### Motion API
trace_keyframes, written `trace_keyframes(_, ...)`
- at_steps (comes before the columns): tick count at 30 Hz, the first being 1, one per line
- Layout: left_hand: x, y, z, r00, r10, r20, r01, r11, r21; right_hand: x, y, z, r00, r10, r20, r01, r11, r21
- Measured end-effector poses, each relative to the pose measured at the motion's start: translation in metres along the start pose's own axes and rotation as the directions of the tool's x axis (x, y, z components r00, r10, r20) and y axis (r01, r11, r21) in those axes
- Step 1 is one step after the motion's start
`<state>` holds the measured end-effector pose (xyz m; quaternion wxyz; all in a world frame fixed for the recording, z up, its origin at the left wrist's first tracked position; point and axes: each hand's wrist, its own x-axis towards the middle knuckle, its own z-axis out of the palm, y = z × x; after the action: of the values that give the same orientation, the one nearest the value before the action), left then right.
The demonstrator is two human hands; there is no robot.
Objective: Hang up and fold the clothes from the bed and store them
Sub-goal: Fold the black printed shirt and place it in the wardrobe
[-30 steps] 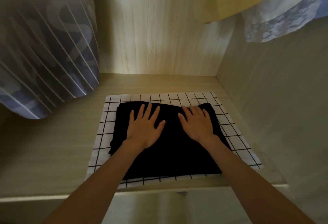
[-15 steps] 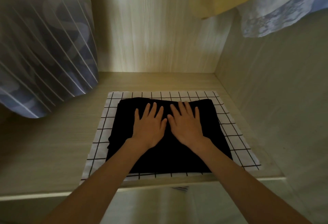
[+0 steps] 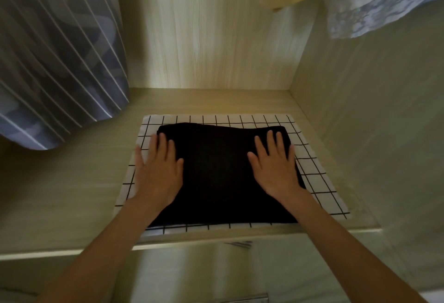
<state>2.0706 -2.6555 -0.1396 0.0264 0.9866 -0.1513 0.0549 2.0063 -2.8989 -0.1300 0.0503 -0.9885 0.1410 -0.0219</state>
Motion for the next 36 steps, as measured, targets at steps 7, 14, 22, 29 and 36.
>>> trace_keyframes(7, -0.027, 0.05, 0.011, 0.966, 0.257, 0.029, -0.254, 0.964, -0.076, -0.03, -0.04, 0.018, 0.979, -0.191, 0.076, 0.192, 0.981, -0.004)
trace_keyframes(14, -0.038, 0.018, 0.01, 0.975, 0.204, 0.084, -0.197, 0.977, -0.086, -0.028, 0.021, 0.011, 0.991, -0.023, 0.131, 0.019, 0.999, 0.031)
trace_keyframes(22, 0.012, 0.021, -0.018, 0.97, 0.231, 0.068, -0.22, 0.965, -0.144, 0.012, 0.022, -0.014, 0.992, -0.081, 0.096, 0.074, 0.995, 0.072)
trace_keyframes(29, 0.034, 0.015, 0.01, 0.959, 0.2, 0.202, -0.176, 0.976, -0.131, 0.032, 0.024, 0.009, 0.987, -0.105, 0.124, 0.091, 0.99, 0.109)
trace_keyframes(36, 0.036, 0.016, 0.0, 0.933, 0.198, 0.302, -0.175, 0.979, -0.103, 0.027, 0.015, -0.004, 0.976, -0.079, 0.203, 0.081, 0.997, 0.0)
